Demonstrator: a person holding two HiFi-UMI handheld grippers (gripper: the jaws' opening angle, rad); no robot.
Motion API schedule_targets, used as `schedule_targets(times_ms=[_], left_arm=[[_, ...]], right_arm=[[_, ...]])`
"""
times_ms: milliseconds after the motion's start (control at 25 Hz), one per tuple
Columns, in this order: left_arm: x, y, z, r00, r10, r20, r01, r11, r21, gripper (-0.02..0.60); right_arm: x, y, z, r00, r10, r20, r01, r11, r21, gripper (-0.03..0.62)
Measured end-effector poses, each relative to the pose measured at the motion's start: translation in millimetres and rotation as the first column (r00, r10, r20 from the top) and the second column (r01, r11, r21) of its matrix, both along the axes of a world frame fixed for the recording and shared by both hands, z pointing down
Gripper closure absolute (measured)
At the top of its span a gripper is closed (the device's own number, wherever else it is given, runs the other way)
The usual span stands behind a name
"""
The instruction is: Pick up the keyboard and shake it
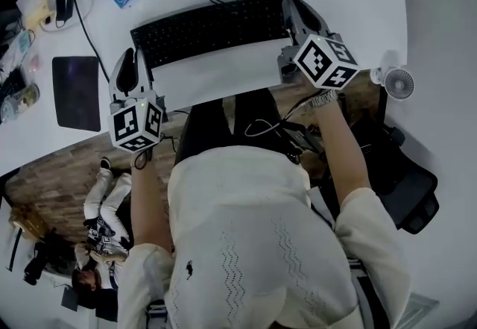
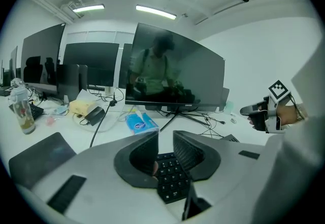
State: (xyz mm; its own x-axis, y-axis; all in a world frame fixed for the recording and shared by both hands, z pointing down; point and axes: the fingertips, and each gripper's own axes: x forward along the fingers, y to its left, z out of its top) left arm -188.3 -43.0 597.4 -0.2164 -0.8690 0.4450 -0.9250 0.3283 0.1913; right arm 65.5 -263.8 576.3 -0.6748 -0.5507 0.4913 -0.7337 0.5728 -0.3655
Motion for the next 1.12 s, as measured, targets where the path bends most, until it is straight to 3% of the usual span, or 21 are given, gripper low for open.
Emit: schedule_targets(times_ms=[80,240,400,560,680,960,1120], left_arm=[[-2.3,0.6,9.6,1.0,0.01,-0.009,-0.01,1.0,-0.013,0.426],[-8.0,6.3,30.6,0.999,0.007,-0.045,-0.009,0.999,-0.041,0.402],[-12.5,10.2,49.8,0.993,0.0,-0.115,-0.005,0.999,-0.044,0.337],[-12.7,11.6,68.2,0.991,0.014,-0.133,-0.025,0.996,-0.081,0.316],[-11.5,13.1,85.8,0.989,0.02,-0.148,-0.039,0.992,-0.123,0.313],[-6.6,12.8,110.6,0.977,0.016,-0.211,-0.05,0.986,-0.158,0.304],[-10.8,7.2,117.4,0.968,-0.009,-0.249,-0.032,0.987,-0.16,0.298]], right_arm=[[2.1,-0.5,10.1,1.0,-0.008,0.004,0.008,1.0,-0.002,0.552],[4.0,0.8,25.5,0.998,-0.055,0.017,0.055,0.998,0.008,0.489],[5.5,3.5,45.5,0.992,-0.128,0.002,0.128,0.992,0.018,0.392],[11.1,10.1,68.2,0.976,-0.206,-0.066,0.207,0.978,0.016,0.285],[17.1,12.0,82.8,0.969,-0.223,-0.107,0.224,0.975,0.003,0.258],[33.0,2.1,113.2,0.977,-0.165,-0.134,0.159,0.986,-0.055,0.227],[39.1,-8.6,124.6,0.988,-0.112,-0.103,0.102,0.99,-0.098,0.213]])
